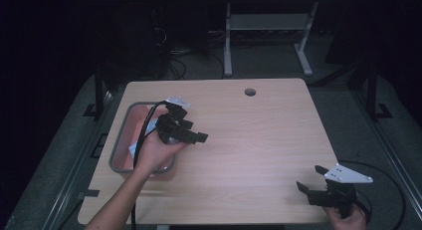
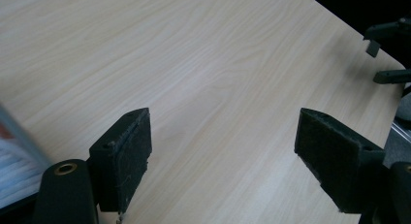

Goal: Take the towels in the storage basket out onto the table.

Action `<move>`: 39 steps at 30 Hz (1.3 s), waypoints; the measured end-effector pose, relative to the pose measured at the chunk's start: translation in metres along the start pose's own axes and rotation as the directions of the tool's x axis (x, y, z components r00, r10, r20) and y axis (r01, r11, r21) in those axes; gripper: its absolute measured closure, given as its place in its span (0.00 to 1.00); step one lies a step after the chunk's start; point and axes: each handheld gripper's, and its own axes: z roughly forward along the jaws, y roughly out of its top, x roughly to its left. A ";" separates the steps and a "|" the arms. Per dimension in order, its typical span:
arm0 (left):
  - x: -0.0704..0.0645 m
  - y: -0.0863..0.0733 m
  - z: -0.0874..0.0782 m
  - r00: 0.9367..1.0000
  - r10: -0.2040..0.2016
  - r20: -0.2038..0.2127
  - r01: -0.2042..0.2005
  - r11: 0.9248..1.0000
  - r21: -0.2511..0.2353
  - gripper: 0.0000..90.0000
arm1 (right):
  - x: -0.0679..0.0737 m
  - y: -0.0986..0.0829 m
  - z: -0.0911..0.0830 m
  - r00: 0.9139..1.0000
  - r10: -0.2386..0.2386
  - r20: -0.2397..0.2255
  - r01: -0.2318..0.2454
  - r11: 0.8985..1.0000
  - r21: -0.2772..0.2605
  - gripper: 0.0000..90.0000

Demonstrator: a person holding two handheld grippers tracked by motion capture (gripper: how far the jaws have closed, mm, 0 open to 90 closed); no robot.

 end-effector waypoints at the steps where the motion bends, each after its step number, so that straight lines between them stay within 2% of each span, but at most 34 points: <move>1: 0.002 -0.001 -0.002 1.000 -0.013 -0.001 0.013 1.000 -0.003 0.23 | 0.000 0.000 0.000 1.000 0.000 -0.001 0.000 1.000 0.001 0.16; 9: 0.016 -0.009 -0.016 0.998 -0.044 -0.034 0.044 0.999 -0.009 0.23 | 0.001 0.000 0.002 1.000 0.001 -0.001 -0.001 1.000 0.005 0.16; 14: 0.028 -0.017 -0.026 0.996 -0.065 -0.069 0.065 0.998 -0.013 0.23 | 0.002 0.000 0.002 1.000 -0.001 -0.003 0.001 1.000 0.010 0.16; 18: 0.036 -0.023 -0.032 0.992 -0.090 -0.084 0.088 0.996 -0.022 0.23 | 0.002 0.000 0.002 1.000 -0.001 -0.002 0.001 1.000 0.009 0.16; 21: 0.039 -0.026 -0.036 0.992 -0.093 -0.089 0.092 0.996 -0.020 0.23 | 0.002 0.000 0.003 1.000 -0.005 -0.002 0.005 1.000 0.008 0.16; 27: 0.050 -0.035 -0.045 0.986 -0.121 -0.113 0.119 0.992 -0.029 0.23 | 0.002 0.000 0.004 1.000 -0.006 -0.004 0.006 1.000 0.012 0.16; 34: 0.065 -0.050 -0.058 0.976 -0.161 -0.147 0.156 0.987 -0.040 0.24 | 0.002 0.000 0.004 1.000 -0.006 -0.005 0.006 1.000 0.011 0.16; 35: 0.065 -0.050 -0.058 0.976 -0.161 -0.147 0.156 0.987 -0.040 0.24 | 0.002 0.000 0.004 1.000 -0.006 -0.005 0.006 1.000 0.011 0.16; 38: 0.071 -0.058 -0.064 0.969 -0.180 -0.168 0.175 0.984 -0.043 0.24 | 0.003 0.001 0.005 1.000 -0.006 -0.007 0.007 1.000 0.013 0.16; 39: 0.071 -0.058 -0.064 0.969 -0.180 -0.168 0.175 0.984 -0.043 0.24 | 0.003 0.001 0.005 1.000 -0.006 -0.007 0.007 1.000 0.013 0.16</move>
